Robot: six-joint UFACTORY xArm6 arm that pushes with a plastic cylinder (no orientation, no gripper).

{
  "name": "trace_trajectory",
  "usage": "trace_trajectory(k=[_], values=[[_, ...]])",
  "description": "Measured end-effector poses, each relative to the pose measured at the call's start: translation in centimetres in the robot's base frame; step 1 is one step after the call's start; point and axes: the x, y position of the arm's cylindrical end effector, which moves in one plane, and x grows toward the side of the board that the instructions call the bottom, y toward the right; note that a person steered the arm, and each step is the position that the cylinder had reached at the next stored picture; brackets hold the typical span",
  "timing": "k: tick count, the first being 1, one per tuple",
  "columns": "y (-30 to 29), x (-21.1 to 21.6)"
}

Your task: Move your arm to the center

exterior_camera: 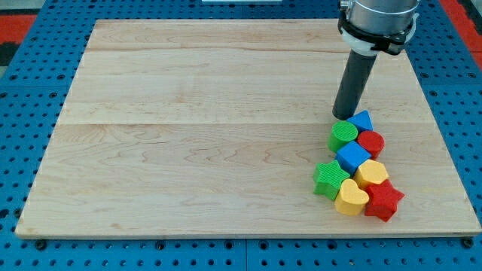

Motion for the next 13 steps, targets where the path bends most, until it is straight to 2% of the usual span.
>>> trace_trajectory(k=[3, 5, 7, 9, 11, 13], values=[[0.0, 2.4], [0.3, 1.7], [1.1, -0.7], [1.1, -9.7], [1.1, -10.0], [-3.3, -10.0]])
